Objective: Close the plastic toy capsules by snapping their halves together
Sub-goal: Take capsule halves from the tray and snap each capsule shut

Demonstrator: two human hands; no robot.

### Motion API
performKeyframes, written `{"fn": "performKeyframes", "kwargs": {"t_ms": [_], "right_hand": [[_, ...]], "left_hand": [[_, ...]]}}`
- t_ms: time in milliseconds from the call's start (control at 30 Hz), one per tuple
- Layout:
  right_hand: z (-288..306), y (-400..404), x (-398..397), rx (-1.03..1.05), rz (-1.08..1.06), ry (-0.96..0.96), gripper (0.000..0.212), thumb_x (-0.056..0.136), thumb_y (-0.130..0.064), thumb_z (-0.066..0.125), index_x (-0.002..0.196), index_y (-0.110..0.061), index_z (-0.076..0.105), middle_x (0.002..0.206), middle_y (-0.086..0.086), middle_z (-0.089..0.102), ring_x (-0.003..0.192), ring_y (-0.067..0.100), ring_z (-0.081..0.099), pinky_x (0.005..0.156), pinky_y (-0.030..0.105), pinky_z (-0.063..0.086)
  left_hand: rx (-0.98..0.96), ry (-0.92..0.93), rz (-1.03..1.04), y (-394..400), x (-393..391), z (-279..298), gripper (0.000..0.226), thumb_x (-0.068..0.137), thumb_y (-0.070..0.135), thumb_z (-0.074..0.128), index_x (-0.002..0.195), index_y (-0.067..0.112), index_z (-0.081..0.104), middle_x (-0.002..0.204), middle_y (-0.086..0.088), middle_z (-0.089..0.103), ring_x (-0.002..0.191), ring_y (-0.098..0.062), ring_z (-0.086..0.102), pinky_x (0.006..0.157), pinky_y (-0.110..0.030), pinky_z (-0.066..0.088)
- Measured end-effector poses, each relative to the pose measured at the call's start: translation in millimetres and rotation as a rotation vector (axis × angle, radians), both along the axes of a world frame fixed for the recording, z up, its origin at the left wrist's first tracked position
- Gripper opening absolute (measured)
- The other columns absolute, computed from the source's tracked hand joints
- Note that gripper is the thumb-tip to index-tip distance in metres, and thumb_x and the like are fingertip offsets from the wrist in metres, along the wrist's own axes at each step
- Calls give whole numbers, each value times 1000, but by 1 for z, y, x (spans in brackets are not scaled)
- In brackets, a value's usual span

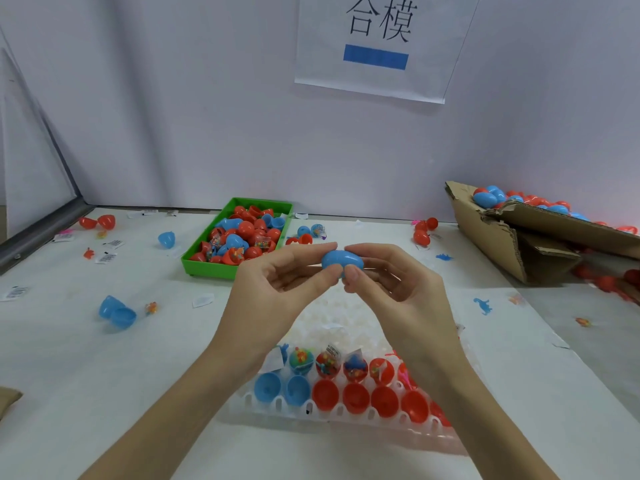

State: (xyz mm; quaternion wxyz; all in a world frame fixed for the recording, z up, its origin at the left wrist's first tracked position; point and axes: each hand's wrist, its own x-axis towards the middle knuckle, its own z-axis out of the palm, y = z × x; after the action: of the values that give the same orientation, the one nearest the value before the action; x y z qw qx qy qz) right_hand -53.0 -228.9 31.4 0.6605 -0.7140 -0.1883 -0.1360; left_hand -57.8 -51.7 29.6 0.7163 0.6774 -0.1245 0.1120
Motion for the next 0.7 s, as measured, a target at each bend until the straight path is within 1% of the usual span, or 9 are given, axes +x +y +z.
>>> {"fn": "performKeyframes", "kwargs": {"t_ms": [100,200,267,367,467,567,667,700], "right_hand": [[3,-3,0,-12,10,-22,26,92,-17,73,118,-19,73,103,-12,77,93,13,75,79,16,57],[4,-3,0,-27,11,-52,26,93,-14,71,117,-21,72,104,-13,76,91,14,75,78,16,57],[4,-3,1,-40,12,-85,25,93,-12,70,116,-23,72,107,-15,75,96,13,73,79,16,57],[2,-3,1,-46,21,-128,26,95,-8,69,118,-20,72,111,-13,75,107,14,72,85,19,58],[-1,-1,0,-20,28,-138,27,95,-12,67,121,-18,71,114,-11,75,109,14,72,88,22,58],[-3,3,-2,-11,14,-130,28,95,-14,65,122,-21,69,115,-14,75,109,9,72,88,20,58],[-6,5,-4,-1,22,-108,31,98,-11,62,128,-16,67,120,-12,74,113,9,70,92,21,57],[-7,7,-5,9,30,-96,32,98,-13,62,130,-15,66,122,-11,73,115,9,69,93,22,57]], "left_hand": [[74,-49,29,2,0,2,35,82,20,82,117,26,78,105,13,80,98,-7,76,81,-12,57],[97,-110,62,1,-2,4,35,82,17,83,115,25,78,104,14,80,96,-7,76,81,-13,57],[123,-149,75,0,-3,4,36,82,19,83,116,26,77,104,14,79,97,-8,76,82,-13,57],[140,-178,76,0,-4,4,37,83,17,83,118,28,76,105,17,79,97,-7,76,82,-13,57],[190,-231,92,0,-4,4,38,86,17,80,121,30,74,110,20,77,102,-4,74,85,-11,56],[243,-287,122,-3,-4,1,38,88,20,76,125,27,72,116,18,74,108,-6,72,88,-13,55],[281,-345,146,-4,-4,-2,38,90,16,75,128,21,72,121,11,73,113,-11,70,91,-16,56],[308,-376,169,-4,-4,-2,38,90,15,75,128,20,72,121,9,72,113,-11,70,92,-17,56]]}}
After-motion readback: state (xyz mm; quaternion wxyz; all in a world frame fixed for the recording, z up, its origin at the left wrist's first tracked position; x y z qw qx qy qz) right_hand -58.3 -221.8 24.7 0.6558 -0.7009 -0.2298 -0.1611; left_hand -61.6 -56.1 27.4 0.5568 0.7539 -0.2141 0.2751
